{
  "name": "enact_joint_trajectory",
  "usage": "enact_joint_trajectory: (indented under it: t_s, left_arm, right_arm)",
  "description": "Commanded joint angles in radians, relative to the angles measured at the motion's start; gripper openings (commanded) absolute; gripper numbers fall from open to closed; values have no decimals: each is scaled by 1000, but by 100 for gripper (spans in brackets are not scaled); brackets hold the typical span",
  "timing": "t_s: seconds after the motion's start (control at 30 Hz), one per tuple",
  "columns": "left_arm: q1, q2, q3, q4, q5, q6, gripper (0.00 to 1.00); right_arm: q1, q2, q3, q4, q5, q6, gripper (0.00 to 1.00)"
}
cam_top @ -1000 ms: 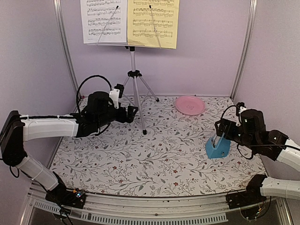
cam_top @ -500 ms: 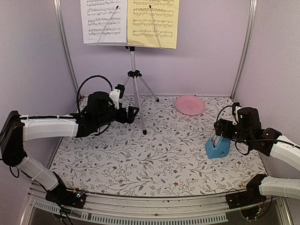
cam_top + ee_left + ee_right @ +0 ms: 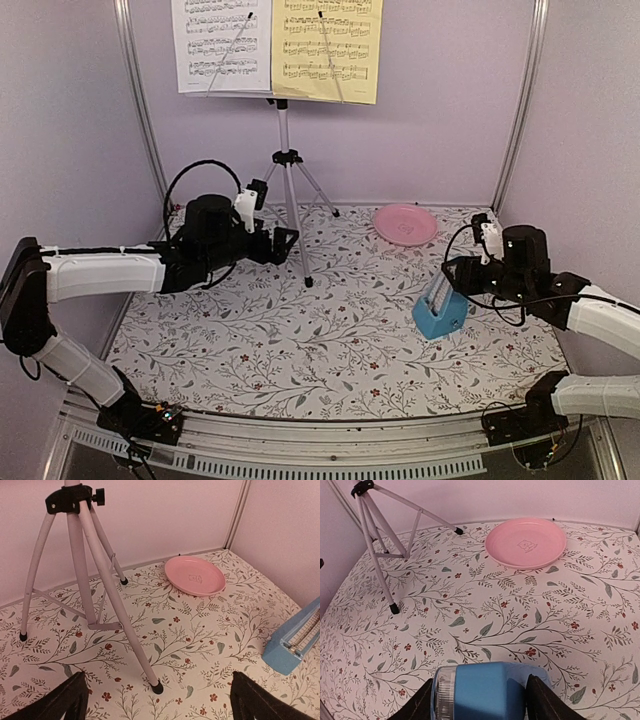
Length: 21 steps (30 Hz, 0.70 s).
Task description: Set up the instrument practice props
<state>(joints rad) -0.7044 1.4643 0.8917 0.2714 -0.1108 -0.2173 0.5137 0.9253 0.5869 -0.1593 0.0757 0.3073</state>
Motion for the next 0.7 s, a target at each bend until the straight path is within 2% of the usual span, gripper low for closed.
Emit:
enact_joint_trajectory:
  t_s: [0.0,0.23,0.43,0.67]
  left_arm:
    - [-13,-25,-18,6,74,18,99]
    - [-13,-49,-59,-4,142,27,99]
    - [-14,-90,-130,-6,188,18,99]
    - [-18,-114,-240,54,215,-16,96]
  right_arm:
    - [0,95,68,112,-214,-128,58]
    - [18,338,212,234,-561,-263,54]
    - [123,519,387,245,-681,-386,53]
    - [190,623,496,256,-808,-477,53]
